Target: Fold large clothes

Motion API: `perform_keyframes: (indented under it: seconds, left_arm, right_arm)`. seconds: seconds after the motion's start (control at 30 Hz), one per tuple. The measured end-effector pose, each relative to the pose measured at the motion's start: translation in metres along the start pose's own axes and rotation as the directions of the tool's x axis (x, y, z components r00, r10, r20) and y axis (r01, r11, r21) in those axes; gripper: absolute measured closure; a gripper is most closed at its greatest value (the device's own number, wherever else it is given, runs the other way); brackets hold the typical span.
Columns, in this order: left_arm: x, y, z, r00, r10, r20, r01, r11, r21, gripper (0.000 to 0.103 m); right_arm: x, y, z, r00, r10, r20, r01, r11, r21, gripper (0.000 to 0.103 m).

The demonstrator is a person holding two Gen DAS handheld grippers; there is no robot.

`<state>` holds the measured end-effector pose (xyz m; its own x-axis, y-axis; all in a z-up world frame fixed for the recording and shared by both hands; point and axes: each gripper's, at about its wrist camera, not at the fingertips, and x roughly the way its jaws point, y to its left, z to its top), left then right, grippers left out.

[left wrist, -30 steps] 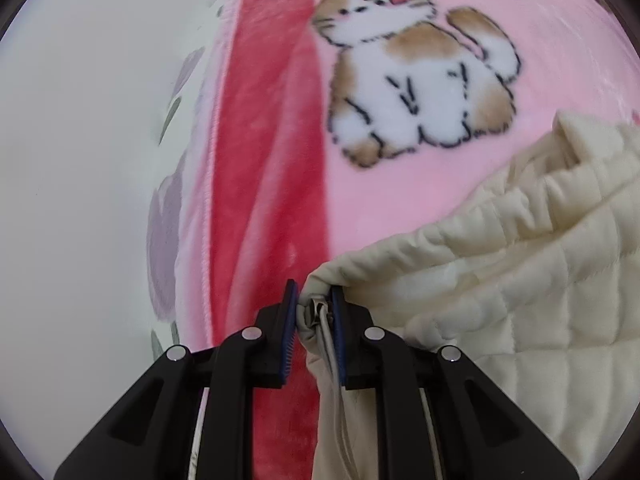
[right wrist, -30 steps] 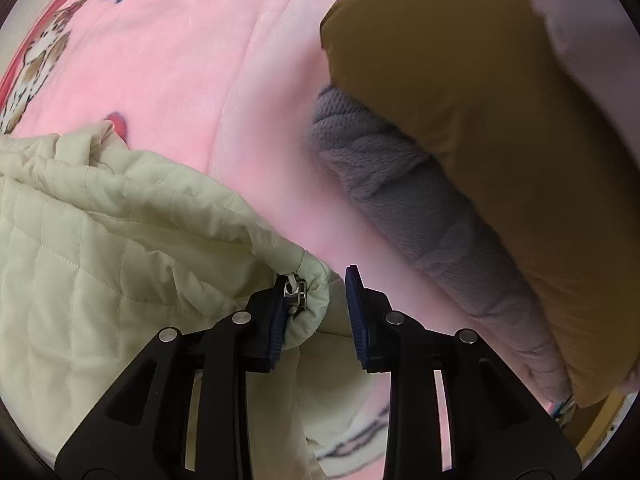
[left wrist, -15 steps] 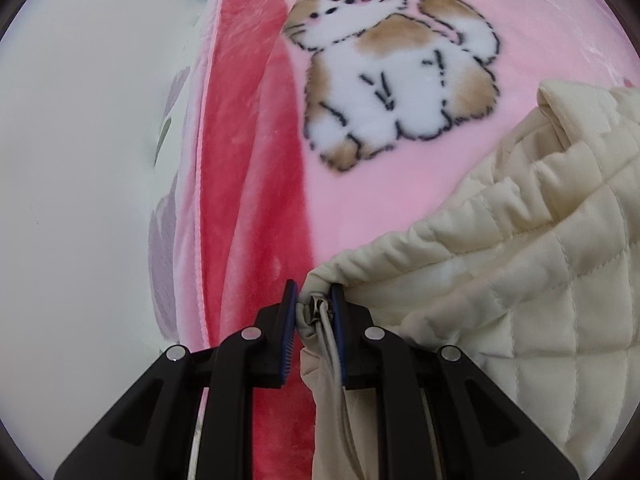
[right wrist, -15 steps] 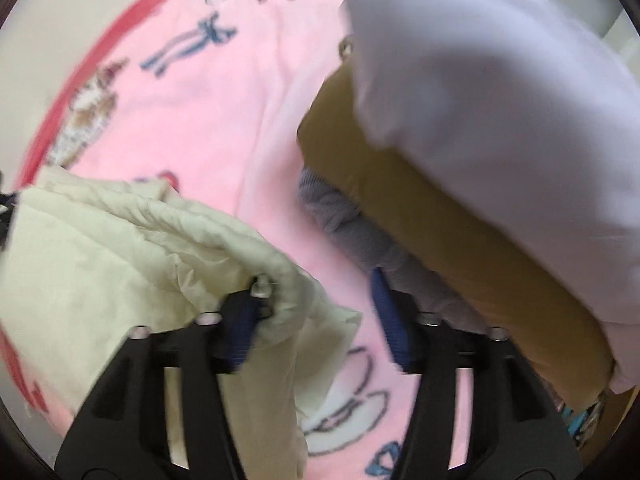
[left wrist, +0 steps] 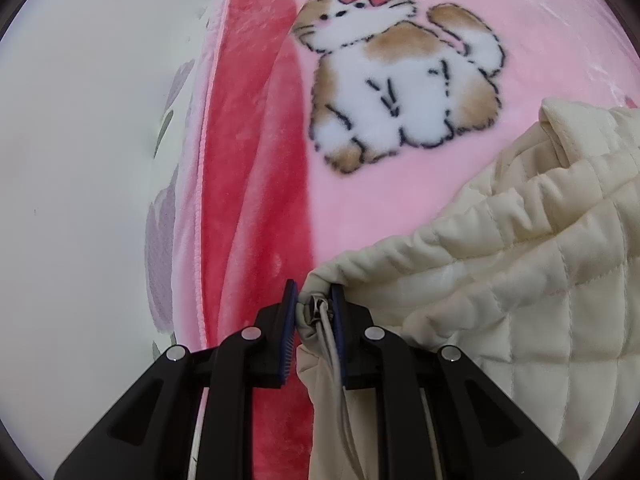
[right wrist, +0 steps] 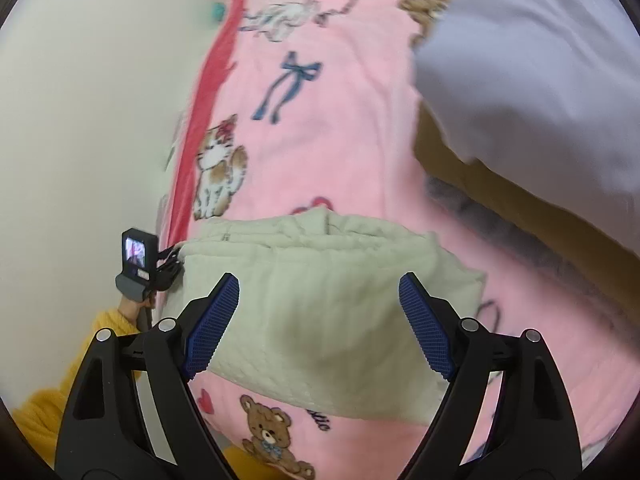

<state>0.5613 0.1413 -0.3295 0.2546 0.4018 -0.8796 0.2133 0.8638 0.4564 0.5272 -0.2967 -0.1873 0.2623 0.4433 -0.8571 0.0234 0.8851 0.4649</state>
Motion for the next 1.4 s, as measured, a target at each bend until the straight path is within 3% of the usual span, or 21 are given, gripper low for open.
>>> perform_keyframes:
  seconds: [0.07,0.17,0.2,0.33,0.43,0.47,0.57,0.63,0.67,0.77,0.8,0.87,0.93,1.0,1.03,1.1,1.13,1.2,1.27,1.33,1.4]
  left_arm:
    - [-0.002,0.002,0.0,1.0,-0.011,0.003,0.011,1.0,-0.009,0.087]
    - [-0.003,0.009,0.0,0.999,-0.038,0.007,0.039,0.999,-0.018,0.086]
    - [-0.005,0.013,0.0,0.998,-0.059,0.015,0.059,0.998,-0.023,0.086]
    - [-0.013,0.032,-0.004,0.986,-0.157,0.058,0.16,0.986,-0.048,0.084]
    - [-0.015,0.045,-0.007,0.971,-0.231,0.067,0.234,0.971,-0.05,0.081]
    - [-0.015,0.049,-0.008,0.966,-0.248,0.075,0.252,0.967,-0.042,0.079]
    - [-0.016,0.054,-0.01,0.956,-0.28,0.091,0.284,0.958,-0.029,0.075]
    - [-0.016,0.058,-0.01,0.95,-0.295,0.098,0.298,0.954,-0.016,0.074]
    - [-0.018,0.06,-0.011,0.943,-0.316,0.105,0.318,0.948,-0.006,0.074]
    - [-0.026,0.071,-0.012,0.908,-0.398,0.127,0.401,0.916,0.001,0.073]
    - [-0.03,0.078,-0.011,0.884,-0.445,0.141,0.45,0.893,-0.002,0.07]
    - [-0.035,0.089,-0.011,0.851,-0.501,0.156,0.509,0.861,-0.012,0.059]
    - [-0.042,0.102,-0.009,0.796,-0.583,0.162,0.593,0.805,-0.015,0.045]
    - [-0.049,0.113,-0.007,0.762,-0.627,0.159,0.636,0.772,-0.005,0.042]
    - [-0.052,0.116,-0.007,0.757,-0.634,0.158,0.642,0.767,0.0,0.041]
    - [-0.061,0.124,-0.01,0.728,-0.67,0.146,0.676,0.737,0.012,0.038]
    - [-0.066,0.125,-0.014,0.701,-0.698,0.147,0.703,0.711,0.023,0.038]
    - [-0.074,0.116,-0.025,0.683,-0.718,0.136,0.714,0.695,0.082,0.038]
    - [-0.083,0.094,-0.036,0.686,-0.714,0.137,0.688,0.699,0.193,0.038]
    - [-0.088,0.063,-0.048,0.672,-0.724,0.156,0.657,0.68,0.326,0.038]
    - [-0.075,0.046,-0.045,0.687,-0.712,0.144,0.653,0.693,0.307,0.038]
  right_arm:
    - [0.006,0.018,-0.008,0.998,-0.052,0.023,0.054,0.993,-0.107,0.029]
    - [0.043,0.048,-0.041,0.998,-0.05,0.032,0.057,0.96,-0.273,0.066]
    - [0.052,0.055,-0.048,0.999,-0.034,0.038,0.044,0.954,-0.297,0.067]
    - [0.096,0.117,-0.061,0.981,0.18,0.066,-0.14,0.908,-0.396,0.066]
    - [0.139,0.182,-0.055,0.964,0.265,0.006,-0.231,0.848,-0.478,0.062]
    - [0.15,0.197,-0.054,0.969,0.246,-0.001,-0.213,0.837,-0.503,0.061]
    - [0.207,0.245,-0.047,0.999,0.036,-0.006,-0.033,0.803,-0.596,0.061]
    - [0.237,0.25,-0.045,0.996,-0.076,-0.051,0.031,0.802,-0.596,0.066]
    - [0.256,0.248,-0.042,0.987,-0.134,-0.083,0.064,0.821,-0.568,0.066]
    - [0.282,0.236,-0.037,0.974,-0.163,-0.155,0.062,0.858,-0.51,0.065]
    - [0.288,0.236,-0.036,0.969,-0.176,-0.174,0.066,0.862,-0.502,0.064]
    - [0.292,0.238,-0.038,0.961,-0.207,-0.181,0.083,0.845,-0.528,0.059]
    - [0.294,0.244,-0.043,0.959,-0.223,-0.173,0.093,0.829,-0.552,0.051]
    - [0.296,0.25,-0.05,0.957,-0.25,-0.145,0.118,0.795,-0.595,0.049]
    - [0.296,0.251,-0.052,0.958,-0.256,-0.131,0.128,0.788,-0.602,0.049]
    - [0.292,0.249,-0.053,0.962,-0.245,-0.119,0.13,0.799,-0.588,0.049]
    - [0.292,0.249,-0.051,0.965,-0.232,-0.121,0.123,0.81,-0.574,0.049]
    - [0.288,0.243,-0.048,0.974,-0.187,-0.128,0.089,0.836,-0.542,0.049]
    - [0.28,0.239,-0.044,0.982,-0.137,-0.13,0.05,0.853,-0.519,0.052]
    - [0.271,0.235,-0.041,0.989,-0.083,-0.124,0.01,0.867,-0.497,0.057]
    - [0.251,0.225,-0.038,0.994,-0.017,-0.105,-0.033,0.888,-0.458,0.068]
